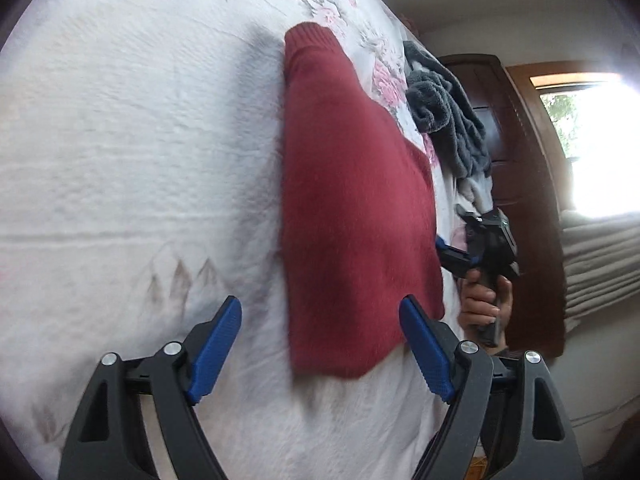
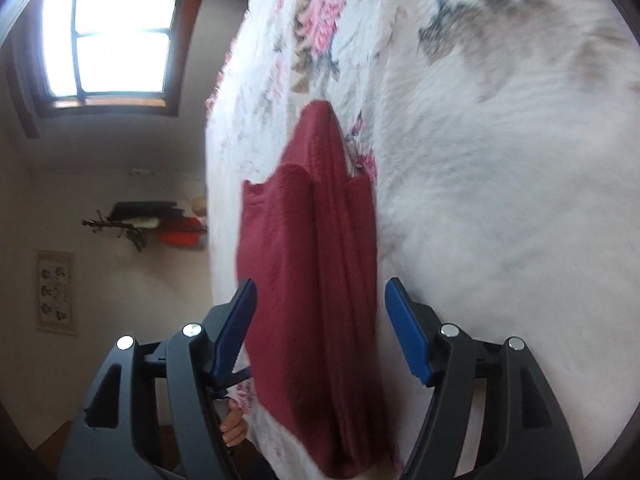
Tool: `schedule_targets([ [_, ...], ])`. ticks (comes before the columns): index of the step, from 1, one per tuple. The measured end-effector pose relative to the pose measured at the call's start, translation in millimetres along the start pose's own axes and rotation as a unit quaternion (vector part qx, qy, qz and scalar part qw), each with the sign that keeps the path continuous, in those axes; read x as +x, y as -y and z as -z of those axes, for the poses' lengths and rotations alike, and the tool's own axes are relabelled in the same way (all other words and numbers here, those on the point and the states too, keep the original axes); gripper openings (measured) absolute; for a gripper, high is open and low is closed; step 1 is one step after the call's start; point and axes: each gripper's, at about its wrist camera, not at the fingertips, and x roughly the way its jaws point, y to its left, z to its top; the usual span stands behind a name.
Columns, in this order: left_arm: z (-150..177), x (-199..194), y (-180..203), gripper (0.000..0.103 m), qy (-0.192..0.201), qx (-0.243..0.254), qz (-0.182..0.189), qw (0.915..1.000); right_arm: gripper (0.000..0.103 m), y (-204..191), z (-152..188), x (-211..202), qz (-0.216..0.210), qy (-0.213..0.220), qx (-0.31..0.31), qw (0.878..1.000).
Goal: Fold small clothes
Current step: 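Close both grippers on the folded sweater edge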
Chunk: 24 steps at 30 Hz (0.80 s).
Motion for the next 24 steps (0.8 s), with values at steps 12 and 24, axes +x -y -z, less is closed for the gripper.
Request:
schedule_targets([
  [12,-6.1,21.4,10.2,0.081,-0.036,0.017,0.017,0.9991,0.065,-13.1,-27.3,33.8,0.038,-0.042,-0.033,0.998],
  [24,-9.5,40.1,15.4,0.081,-0.067,0.004,0.055,0.9962,0.067,-19.9,-35.1,55.5,0.021,-0.063,-0.053,0.996],
])
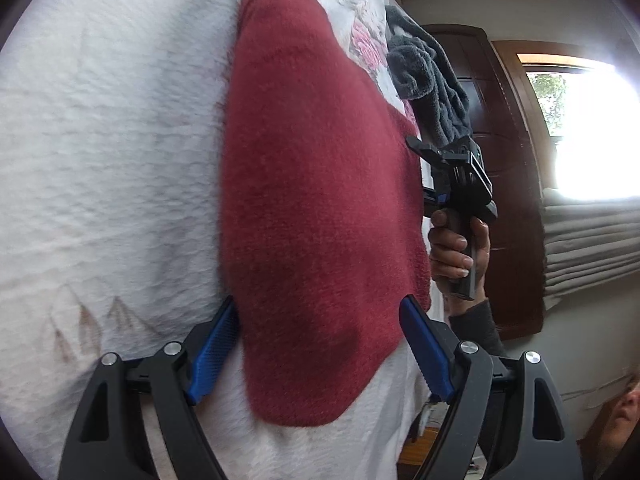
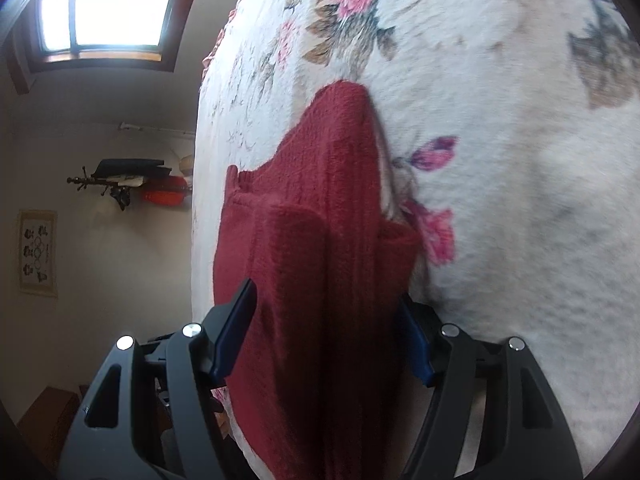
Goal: Fold small clothes
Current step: 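Close both grippers on the folded sweater edge, then lift the held sweater edge with both grippers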
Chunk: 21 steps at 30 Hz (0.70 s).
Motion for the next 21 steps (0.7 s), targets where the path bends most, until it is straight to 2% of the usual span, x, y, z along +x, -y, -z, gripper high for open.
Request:
schedule_targets([
  [4,-3.3,8.7,1.3,0.081,-0.012,-0.007,0.008,0.9999,0.067,2.4,-4.9,5.2,-0.008,-0.001,0.004,1.000],
  [6,-4.9,12.9,3.0,0.080,-0.012,-0.011,-0.003,0.9999,0.066,-0.7,-6.2,7.9,-0.009,0.001,0.003,1.000],
  [7,-4.5,12.8,2.2,0.077,-0.009,-0.015,-0.010,0.9998,0.061,-2.5,-6.5,9.0,-0.007,0.003,-0.001,1.000],
  [8,-3.9,13.7,1.9,0.062,-0.008,-0.022,-0.029,0.9993,0.050,-3.6,-5.4,9.8,-0.003,0.003,-0.003,1.000],
  [11,-1.4,13.2,2.6,0.051,-0.006,-0.028,-0.047,0.9985,0.035,-3.6,-1.3,9.3,-0.002,0.010,-0.004,1.000],
  [17,2.5,6.8,5.7,0.036,0.007,-0.037,-0.052,0.9980,0.029,-16.1,5.4,5.4,0.005,0.031,-0.017,0.999],
  [21,4.0,0.0,12.2,0.033,0.015,-0.029,-0.058,0.9978,0.028,-20.6,11.5,1.0,-0.003,0.045,-0.011,0.999],
])
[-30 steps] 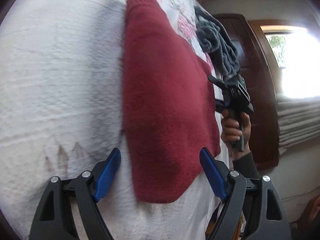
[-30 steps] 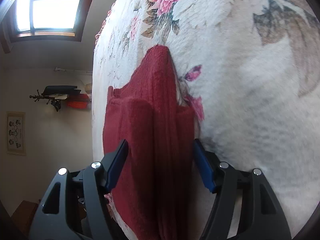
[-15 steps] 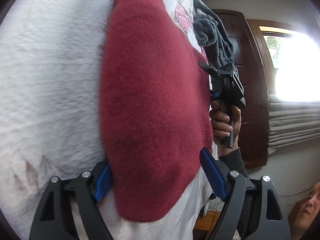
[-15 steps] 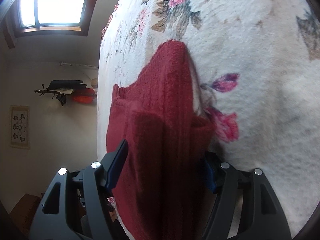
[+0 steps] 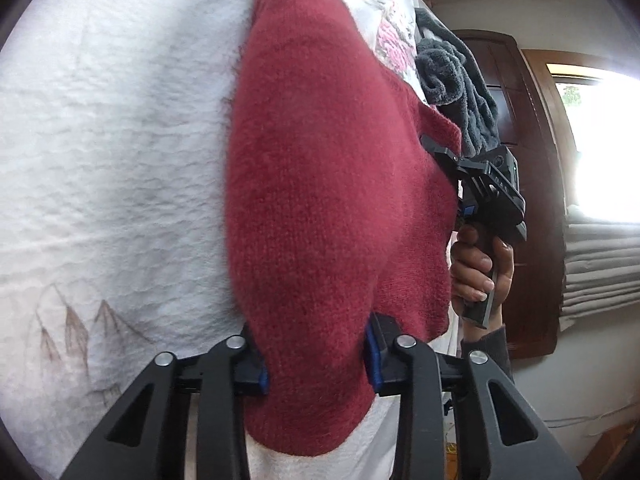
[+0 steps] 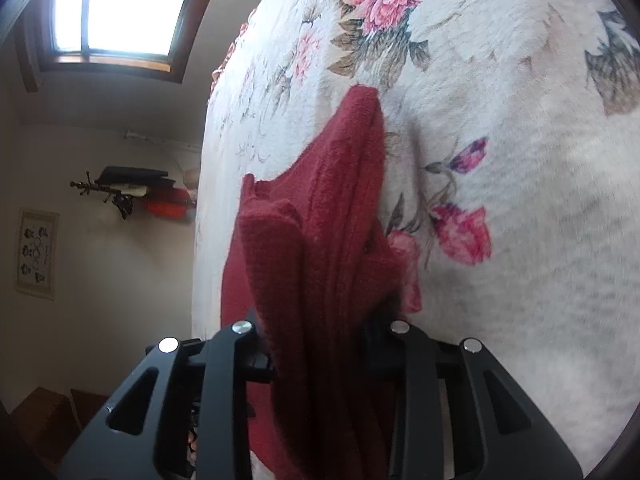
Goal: Fold small clothes
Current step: 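Lift the held sweater edge with both grippers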
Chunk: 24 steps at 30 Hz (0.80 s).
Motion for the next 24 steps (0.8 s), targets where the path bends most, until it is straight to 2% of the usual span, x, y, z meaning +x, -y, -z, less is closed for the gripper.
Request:
schedule_targets([
  [9,7.7,-32.9,22.0,0.031,0.024,0.028,-0.004,0.9993,0.028,-38.1,17.1,-5.9,-0.003,0.008,-0.003,1.000],
  [16,27.9,-82.9,26.2,0.030,0.060,0.045,-0.010,0.9971,0.028,-77.8,38.5,4.9,0.003,-0.006,-0.021,1.000],
  [20,51.3,-115.2,28.5,0.030,0.081,0.056,-0.016,0.9950,0.028,-102.6,56.2,14.6,-0.013,-0.014,-0.030,0.999],
  [24,87.9,-153.1,16.6,0.030,0.108,0.049,-0.020,0.9927,0.028,-126.2,81.2,36.4,-0.040,-0.030,-0.035,0.998],
])
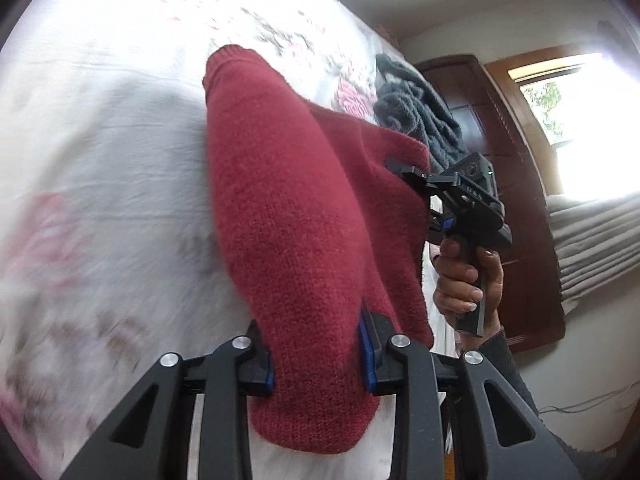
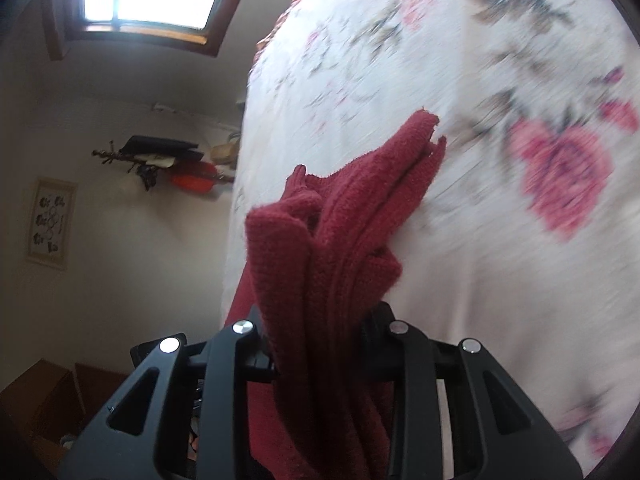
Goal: Fold small clothes
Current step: 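Lift the held sweater edge with both grippers, then fold the held red sweater edge over and open both grippers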
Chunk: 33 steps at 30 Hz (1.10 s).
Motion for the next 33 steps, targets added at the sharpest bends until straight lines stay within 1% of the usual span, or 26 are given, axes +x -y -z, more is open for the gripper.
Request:
schedule_targets([
  [3,23.8,-23.4,-11.0,0.030,0.013,-0.010,-0.009,0.9998,0.028,-14.1,22.2,23.5,-0.015,-0.016,-0.006,1.000],
  [6,59.4,-48.3,-28.4,0.030,0.028,-0.025,-0.019,0.9991,0.028,-22.4,46.7,47.7,-0.023,-0.037,-0.016,0.999],
  [8,78.6,-57.1,-39.1,0.030,0.031,-0.035,-0.020,0.9987,0.027,-22.7,62.4,61.6,-0.027,-0.050,-0.022,0.998],
  [10,98.0,-61.9,-56.2,0.030,0.032,-0.057,-0.016,0.9977,0.028,-17.0,81.0,75.9,-0.030,-0.064,-0.025,0.997],
  [12,112.4,-58.3,-75.7,0.030,0.030,-0.080,-0.018,0.9962,0.028,-5.1,94.7,85.6,-0.027,-0.074,-0.021,0.997],
  [15,121.5,-47.8,-95.1,0.031,0.024,-0.096,-0.018,0.9949,0.028,20.3,102.4,88.8,-0.018,-0.072,0.003,0.997],
  [16,123.3,-41.9,-102.1,0.033,0.019,-0.103,-0.020,0.9943,0.029,28.3,103.2,87.7,-0.016,-0.070,0.010,0.997],
  [17,124.5,-37.4,-106.6,0.039,0.012,-0.109,-0.019,0.9937,0.031,34.0,103.6,87.5,-0.014,-0.070,0.017,0.997],
  [19,125.9,-32.8,-115.5,0.046,0.008,-0.127,-0.020,0.9916,0.046,39.0,102.4,83.3,0.003,-0.067,0.025,0.997],
  [20,126.9,-35.3,-118.2,0.048,0.009,-0.138,-0.019,0.9902,0.053,36.3,101.3,75.3,0.014,-0.057,0.026,0.998],
  [21,127.6,-41.5,-118.7,0.051,0.016,-0.147,-0.020,0.9888,0.054,33.5,103.6,67.3,0.019,-0.045,0.025,0.999],
  [22,128.2,-57.6,-117.1,0.057,0.039,-0.149,-0.033,0.9876,0.054,29.3,104.3,56.2,0.023,-0.029,0.021,0.999],
  [23,128.8,-69.0,-116.0,0.062,0.056,-0.146,-0.051,0.9864,0.054,21.7,106.8,39.6,0.034,-0.006,0.011,0.999],
  [24,129.5,-89.5,-108.4,0.063,0.086,-0.131,-0.080,0.9843,0.054,15.1,109.4,28.6,0.043,0.010,0.001,0.999],
  [25,129.2,-101.6,-101.0,0.064,0.102,-0.111,-0.084,0.9850,0.053,7.6,113.2,19.0,0.048,0.023,-0.009,0.999],
  [26,129.1,-112.6,-87.8,0.064,0.115,-0.078,-0.078,0.9872,0.050,-3.7,118.3,10.2,0.049,0.027,-0.024,0.998],
  [27,129.0,-118.1,-74.2,0.064,0.118,-0.049,-0.062,0.9899,0.048,-10.5,119.6,9.0,0.054,0.027,-0.034,0.998],
  [28,129.3,-117.4,-57.1,0.064,0.108,-0.019,-0.032,0.9935,0.045,-16.0,121.6,9.2,0.063,0.025,-0.046,0.997],
  [29,129.4,-110.4,-45.1,0.064,0.091,-0.001,-0.009,0.9958,0.043,-22.2,120.6,14.7,0.079,0.019,-0.060,0.995],
  [30,130.0,-101.0,-37.2,0.064,0.074,0.011,0.004,0.9972,0.040,-24.3,120.7,21.9,0.088,0.013,-0.063,0.994],
  [32,131.4,-72.7,-32.1,0.062,0.034,0.028,0.015,0.9989,0.027,-20.1,124.5,37.4,0.101,0.001,-0.060,0.993],
  [33,133.0,-54.5,-37.7,0.062,0.011,0.023,0.010,0.9996,0.020,-18.5,124.4,46.2,0.116,-0.004,-0.062,0.991],
])
